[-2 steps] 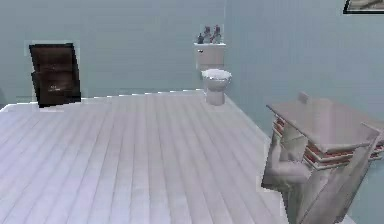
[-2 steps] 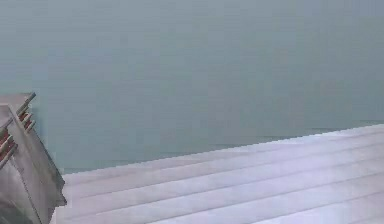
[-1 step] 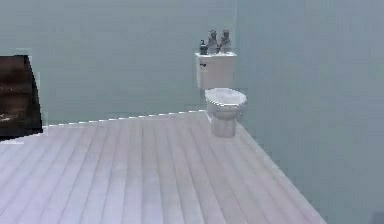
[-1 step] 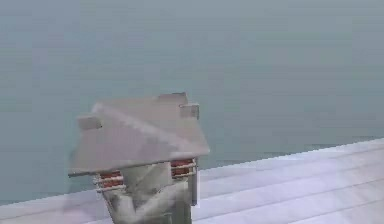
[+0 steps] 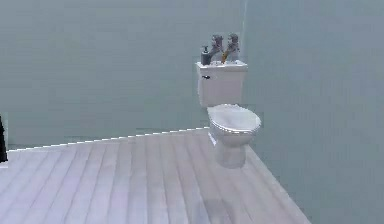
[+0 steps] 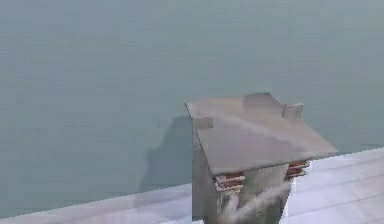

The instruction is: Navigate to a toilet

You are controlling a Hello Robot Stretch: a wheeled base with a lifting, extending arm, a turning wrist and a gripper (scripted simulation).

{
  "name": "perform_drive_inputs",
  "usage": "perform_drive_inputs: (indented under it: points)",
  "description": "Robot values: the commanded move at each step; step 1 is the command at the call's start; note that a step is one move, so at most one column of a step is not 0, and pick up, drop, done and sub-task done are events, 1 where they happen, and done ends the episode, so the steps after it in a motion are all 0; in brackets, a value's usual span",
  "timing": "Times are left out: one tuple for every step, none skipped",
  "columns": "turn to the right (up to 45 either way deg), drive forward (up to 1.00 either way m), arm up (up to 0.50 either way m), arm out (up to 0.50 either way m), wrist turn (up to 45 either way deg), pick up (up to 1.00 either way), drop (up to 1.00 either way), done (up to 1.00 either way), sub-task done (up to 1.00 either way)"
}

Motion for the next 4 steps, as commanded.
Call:
perform_drive_inputs:
  points:
    - [6.0, 0.00, 0.00, 0.00, 0.0, 0.00, 0.00, 0.00, 0.00]
    - [0.0, 0.75, 0.00, 0.00, 0.0, 0.00, 0.00, 0.00, 0.00]
    - [9.0, 0.00, 0.00, 0.00, 0.0, 0.00, 0.00, 0.00, 0.00]
    - [0.0, 0.00, 0.00, 0.00, 0.0, 0.00, 0.00, 1.00, 0.00]
